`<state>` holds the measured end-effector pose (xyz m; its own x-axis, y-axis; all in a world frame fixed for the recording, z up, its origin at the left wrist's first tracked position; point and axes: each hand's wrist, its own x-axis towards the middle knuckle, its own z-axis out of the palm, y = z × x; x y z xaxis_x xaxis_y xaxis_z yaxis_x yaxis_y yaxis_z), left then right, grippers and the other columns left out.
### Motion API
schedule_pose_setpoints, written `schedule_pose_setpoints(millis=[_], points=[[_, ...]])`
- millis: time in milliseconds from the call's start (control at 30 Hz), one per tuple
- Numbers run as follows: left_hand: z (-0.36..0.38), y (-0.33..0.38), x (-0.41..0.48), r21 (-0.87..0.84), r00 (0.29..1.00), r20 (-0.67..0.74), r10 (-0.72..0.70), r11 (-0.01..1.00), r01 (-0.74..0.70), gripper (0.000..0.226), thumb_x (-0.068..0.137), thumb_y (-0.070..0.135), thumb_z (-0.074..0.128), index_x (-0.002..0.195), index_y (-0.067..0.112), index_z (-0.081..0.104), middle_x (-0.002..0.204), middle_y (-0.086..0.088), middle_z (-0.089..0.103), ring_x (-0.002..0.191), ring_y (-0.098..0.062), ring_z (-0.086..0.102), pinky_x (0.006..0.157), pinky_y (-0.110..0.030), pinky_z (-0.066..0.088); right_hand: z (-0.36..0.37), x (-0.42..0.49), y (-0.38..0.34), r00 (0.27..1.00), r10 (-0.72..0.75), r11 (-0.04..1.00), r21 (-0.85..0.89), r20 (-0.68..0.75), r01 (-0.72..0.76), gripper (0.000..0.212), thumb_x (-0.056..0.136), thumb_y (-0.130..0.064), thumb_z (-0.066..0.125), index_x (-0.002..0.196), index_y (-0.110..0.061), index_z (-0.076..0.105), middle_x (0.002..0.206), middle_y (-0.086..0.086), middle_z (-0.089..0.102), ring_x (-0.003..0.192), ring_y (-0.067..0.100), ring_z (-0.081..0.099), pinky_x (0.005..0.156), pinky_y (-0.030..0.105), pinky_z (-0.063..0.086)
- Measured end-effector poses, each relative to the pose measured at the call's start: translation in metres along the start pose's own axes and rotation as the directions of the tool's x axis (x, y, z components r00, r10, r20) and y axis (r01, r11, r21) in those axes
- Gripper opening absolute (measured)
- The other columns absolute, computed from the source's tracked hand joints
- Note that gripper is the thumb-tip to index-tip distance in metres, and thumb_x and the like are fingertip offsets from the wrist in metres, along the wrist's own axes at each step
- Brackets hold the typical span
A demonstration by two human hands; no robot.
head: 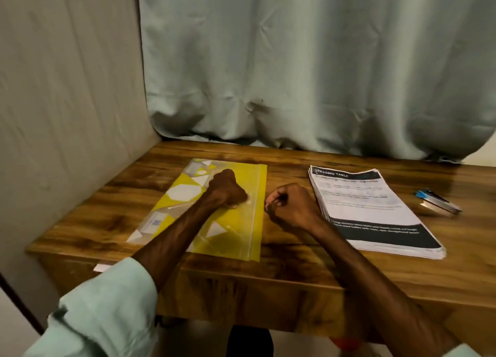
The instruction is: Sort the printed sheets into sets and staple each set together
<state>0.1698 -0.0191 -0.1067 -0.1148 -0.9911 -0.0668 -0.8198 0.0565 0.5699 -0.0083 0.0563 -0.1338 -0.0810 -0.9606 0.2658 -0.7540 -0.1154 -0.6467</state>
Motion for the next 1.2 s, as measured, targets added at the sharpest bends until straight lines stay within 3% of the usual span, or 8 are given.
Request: schedule_pose_setpoints(millis=[100,167,367,533,667,767,967,1200], points=[[0.005,0.013,0.012,-0.217,0.998,0.057,-0.008,0.976,0.021,0.049,0.079,0.022,0.086,0.111,-0.006,0.061,0.060,-0.004,0.072,0.045,-0.012,0.065,0.047,-0.025,0.053,-0.014,0.007,0.013,0.998,0.062,0.998,0.020,-0.020,-0.061,0.008,0.080,-0.013,0.081,0.088,-0.014,0.078,0.081,0.001,0.077,0.069,0.007,0.068,0.069,0.019,0.052],[0.009,0.022,0.013,-0.259,0.998,0.063,0.001,0.966,0.016,0.041,0.081,0.019,0.085,0.106,-0.008,0.067,0.042,0.001,0.062,0.032,-0.007,0.054,0.038,-0.019,0.043,-0.022,0.012,0.018,0.997,0.068,0.998,-0.010,-0.047,-0.069,0.012,0.081,-0.013,0.081,0.093,-0.011,0.078,0.085,0.002,0.075,0.075,0.011,0.067,0.067,0.012,0.048],[0.031,0.039,0.028,-0.371,1.000,-0.025,-0.003,0.929,-0.007,0.038,0.068,0.029,0.079,0.089,-0.002,0.073,0.053,-0.005,0.069,0.044,-0.017,0.065,0.052,-0.028,0.056,-0.020,0.035,0.021,0.995,0.049,0.986,-0.155,-0.085,-0.061,0.005,0.080,-0.017,0.075,0.081,-0.015,0.080,0.085,0.002,0.076,0.086,0.020,0.071,0.077,0.029,0.052],[0.040,0.031,0.049,-0.357,0.999,-0.039,0.034,0.933,-0.046,0.030,0.058,0.035,0.074,0.064,0.005,0.072,0.053,-0.007,0.066,0.048,-0.021,0.059,0.056,-0.031,0.049,0.002,0.058,0.013,0.994,0.107,0.961,-0.256,0.001,-0.103,0.049,0.078,-0.060,0.072,0.064,-0.018,0.051,0.073,0.005,0.054,0.072,0.025,0.053,0.058,0.030,0.035],[0.042,0.031,0.061,-0.335,0.997,-0.068,0.042,0.940,-0.063,0.043,0.055,0.042,0.070,0.076,0.005,0.066,0.072,-0.012,0.068,0.067,-0.029,0.066,0.055,-0.030,0.043,0.007,0.067,-0.004,0.996,0.086,0.919,-0.387,0.025,-0.069,0.054,0.083,-0.055,0.075,0.108,-0.009,0.061,0.112,0.016,0.063,0.108,0.034,0.059,0.078,0.035,0.041],[0.044,0.032,0.067,-0.286,0.993,-0.073,0.088,0.952,-0.105,0.027,0.062,0.036,0.069,0.060,0.012,0.057,0.058,-0.002,0.056,0.058,-0.024,0.056,0.053,-0.026,0.036,0.012,0.074,-0.008,0.997,0.059,0.901,-0.428,-0.049,-0.074,0.042,0.092,-0.037,0.067,0.119,-0.006,0.057,0.125,0.018,0.060,0.117,0.038,0.058,0.090,0.039,0.047],[0.059,0.011,0.076,-0.205,0.939,-0.214,0.269,0.928,-0.312,0.053,0.090,0.025,0.068,0.044,0.012,0.045,0.043,0.001,0.038,0.050,-0.020,0.045,0.055,-0.031,0.029,0.009,0.085,-0.001,0.981,0.192,0.957,-0.216,-0.038,-0.195,0.038,0.053,-0.039,0.064,0.076,-0.010,0.074,0.080,0.013,0.073,0.081,0.033,0.072,0.075,0.039,0.061],[0.067,0.007,0.074,-0.161,0.902,-0.290,0.320,0.913,-0.376,0.044,0.093,0.030,0.065,0.054,0.011,0.057,0.051,0.000,0.048,0.066,-0.027,0.061,0.059,-0.033,0.035,0.017,0.080,0.014,0.970,0.224,0.973,-0.032,-0.090,-0.228,0.050,0.055,-0.053,0.047,0.067,-0.012,0.073,0.066,0.006,0.071,0.072,0.028,0.071,0.074,0.040,0.060]])
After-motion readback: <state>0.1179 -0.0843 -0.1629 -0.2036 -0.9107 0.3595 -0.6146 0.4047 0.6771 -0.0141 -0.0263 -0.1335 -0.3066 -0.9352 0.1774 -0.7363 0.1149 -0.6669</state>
